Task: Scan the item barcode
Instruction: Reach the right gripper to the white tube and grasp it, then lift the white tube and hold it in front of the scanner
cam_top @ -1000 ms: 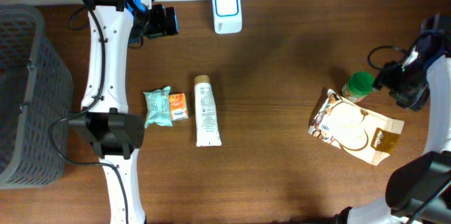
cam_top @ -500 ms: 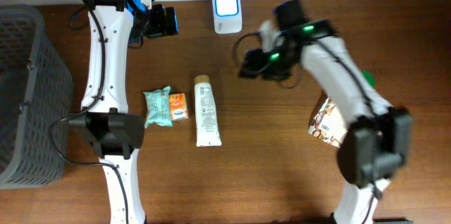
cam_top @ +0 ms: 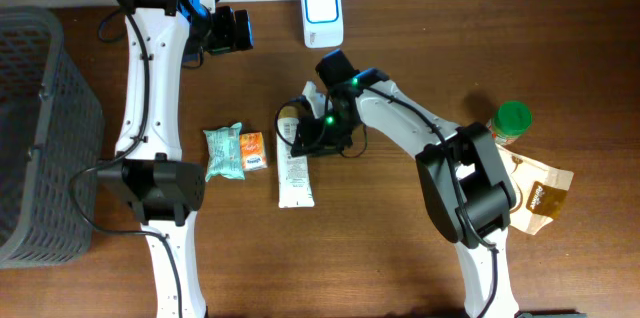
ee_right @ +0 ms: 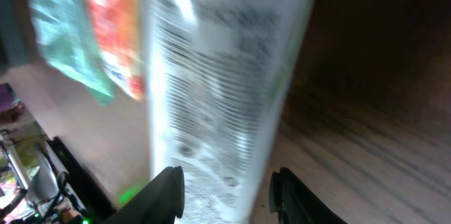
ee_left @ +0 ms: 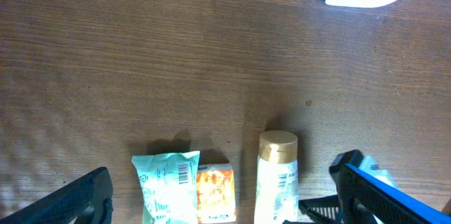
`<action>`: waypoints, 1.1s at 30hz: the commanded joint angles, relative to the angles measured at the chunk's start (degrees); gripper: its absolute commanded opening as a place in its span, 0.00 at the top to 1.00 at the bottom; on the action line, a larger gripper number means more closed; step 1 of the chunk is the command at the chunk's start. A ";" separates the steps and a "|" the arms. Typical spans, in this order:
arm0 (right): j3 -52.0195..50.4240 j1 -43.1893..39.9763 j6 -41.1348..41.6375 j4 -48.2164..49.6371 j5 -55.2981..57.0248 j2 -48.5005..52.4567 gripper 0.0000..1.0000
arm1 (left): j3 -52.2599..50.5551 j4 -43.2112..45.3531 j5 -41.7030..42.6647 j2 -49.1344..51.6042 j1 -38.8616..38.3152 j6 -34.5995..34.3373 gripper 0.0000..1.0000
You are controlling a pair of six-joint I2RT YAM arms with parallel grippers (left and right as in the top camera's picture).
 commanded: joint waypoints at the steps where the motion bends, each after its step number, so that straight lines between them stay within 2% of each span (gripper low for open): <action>1: -4.52 -0.04 2.10 2.86 -0.13 0.33 0.61 | 0.55 0.09 -0.44 -1.01 -0.11 0.48 0.01; 6: -7.34 2.16 2.91 8.28 -0.96 0.33 0.62 | 0.55 0.09 -0.44 -1.01 -0.11 0.48 0.01; 9: -8.90 4.37 8.33 13.05 -0.46 0.33 0.62 | 0.55 0.09 -0.44 -1.01 -0.11 0.48 0.01; 11: -10.45 5.18 12.48 15.37 1.79 0.35 0.69 | 0.55 0.09 -0.44 -1.01 -0.07 0.48 0.01; 16: -10.88 5.03 12.96 15.69 3.02 0.33 0.85 | 0.55 0.09 -0.44 -1.01 -0.07 0.48 0.01; 22: -10.86 4.76 12.28 15.02 2.84 0.33 0.93 | 0.55 0.09 -0.44 -1.01 -0.07 0.48 0.01; 26: -9.92 -0.57 4.85 15.39 -10.01 -1.55 0.96 | 0.55 0.09 -0.44 -1.01 -0.07 0.48 0.01; 33: -9.92 -11.61 -10.25 6.99 -15.65 -22.62 0.96 | 0.55 0.09 -0.44 -1.01 -0.07 0.48 0.01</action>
